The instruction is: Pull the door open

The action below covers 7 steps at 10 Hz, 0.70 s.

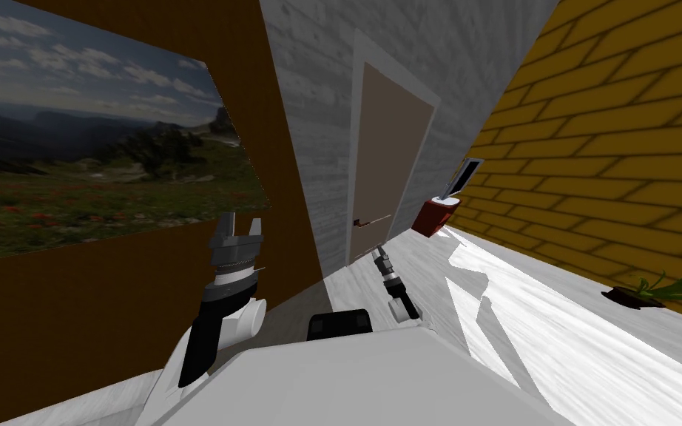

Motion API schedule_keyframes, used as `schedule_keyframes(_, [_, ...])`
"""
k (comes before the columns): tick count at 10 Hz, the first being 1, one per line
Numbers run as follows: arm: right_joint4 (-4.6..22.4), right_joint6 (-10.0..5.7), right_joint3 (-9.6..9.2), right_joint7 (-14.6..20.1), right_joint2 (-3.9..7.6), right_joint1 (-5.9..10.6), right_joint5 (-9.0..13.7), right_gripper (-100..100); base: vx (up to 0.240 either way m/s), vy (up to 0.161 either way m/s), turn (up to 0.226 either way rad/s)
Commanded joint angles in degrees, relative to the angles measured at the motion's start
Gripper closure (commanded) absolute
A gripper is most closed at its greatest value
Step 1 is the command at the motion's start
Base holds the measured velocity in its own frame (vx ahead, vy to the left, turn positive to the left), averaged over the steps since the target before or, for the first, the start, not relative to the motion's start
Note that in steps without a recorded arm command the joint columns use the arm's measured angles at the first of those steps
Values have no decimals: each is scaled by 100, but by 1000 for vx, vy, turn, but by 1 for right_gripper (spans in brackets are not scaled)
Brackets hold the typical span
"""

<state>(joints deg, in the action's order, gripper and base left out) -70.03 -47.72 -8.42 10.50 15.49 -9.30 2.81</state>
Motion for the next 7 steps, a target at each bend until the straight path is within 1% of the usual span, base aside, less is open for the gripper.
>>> schedule_keyframes(1, [249, -71, -25, 59, 40, 72, 16, -100, 86, -50, 126])
schedule_keyframes(7, [1050, -256, -103, 266, 209, 314, 79, -100, 74, -65, 116])
